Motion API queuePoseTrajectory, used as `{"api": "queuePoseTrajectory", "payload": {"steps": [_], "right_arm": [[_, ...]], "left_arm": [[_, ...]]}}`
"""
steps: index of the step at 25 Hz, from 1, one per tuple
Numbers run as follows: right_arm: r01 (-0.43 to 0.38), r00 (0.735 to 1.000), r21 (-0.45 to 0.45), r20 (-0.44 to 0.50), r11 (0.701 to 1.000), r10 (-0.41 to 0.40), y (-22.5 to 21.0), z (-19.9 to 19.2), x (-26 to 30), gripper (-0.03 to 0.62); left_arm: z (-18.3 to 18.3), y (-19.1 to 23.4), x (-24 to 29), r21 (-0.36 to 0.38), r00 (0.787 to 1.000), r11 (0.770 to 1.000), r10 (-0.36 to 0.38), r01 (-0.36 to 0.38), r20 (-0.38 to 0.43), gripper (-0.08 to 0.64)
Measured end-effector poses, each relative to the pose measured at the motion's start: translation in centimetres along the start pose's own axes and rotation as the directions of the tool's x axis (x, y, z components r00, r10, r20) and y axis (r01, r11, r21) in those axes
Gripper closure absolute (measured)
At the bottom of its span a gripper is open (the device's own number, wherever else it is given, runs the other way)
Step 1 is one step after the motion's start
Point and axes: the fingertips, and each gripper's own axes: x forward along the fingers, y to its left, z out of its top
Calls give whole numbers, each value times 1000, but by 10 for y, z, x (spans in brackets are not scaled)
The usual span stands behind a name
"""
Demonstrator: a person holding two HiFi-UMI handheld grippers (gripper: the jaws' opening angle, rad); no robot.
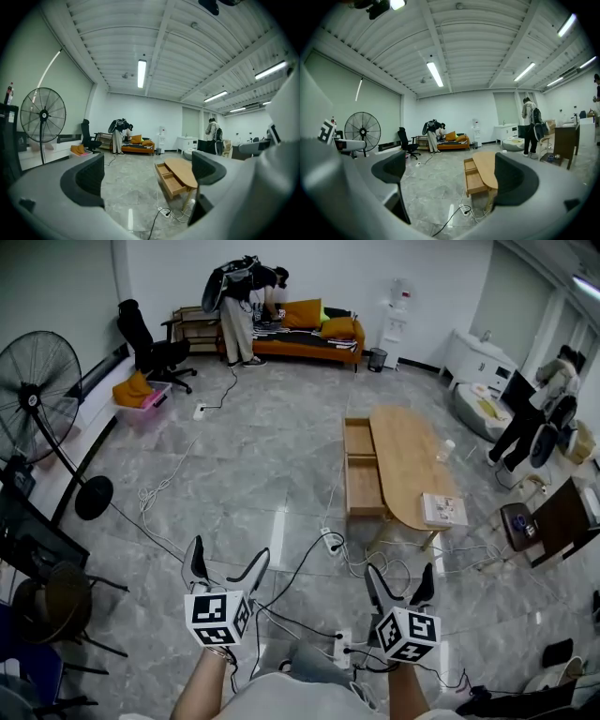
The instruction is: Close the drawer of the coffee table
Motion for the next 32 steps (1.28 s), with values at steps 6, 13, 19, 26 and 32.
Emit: {"api": "queuePoseTrajectory", "payload": {"steps": [6,13,19,26,32], "right_arm": [[31,999,-1,-43,1000,-31,-10,-13,21,5],[37,999,4,-38,999,-37,-12,-9,88,5],[43,998,15,-42,999,-43,-24,4,177,5],[41,998,2,-55,999,-41,-47,25,292,5],[33,998,0,-62,999,-33,-62,39,382,5]], "left_arm": [[-12,9,23,-13,1000,1000,16,-17,-17,-15],[-5,21,90,-4,1000,1000,9,-9,-13,-15],[4,34,175,10,999,1000,18,-17,-28,-15],[15,44,287,-7,999,1000,23,-24,-43,-15],[29,48,379,1,999,1000,19,-19,-43,-15]]}}
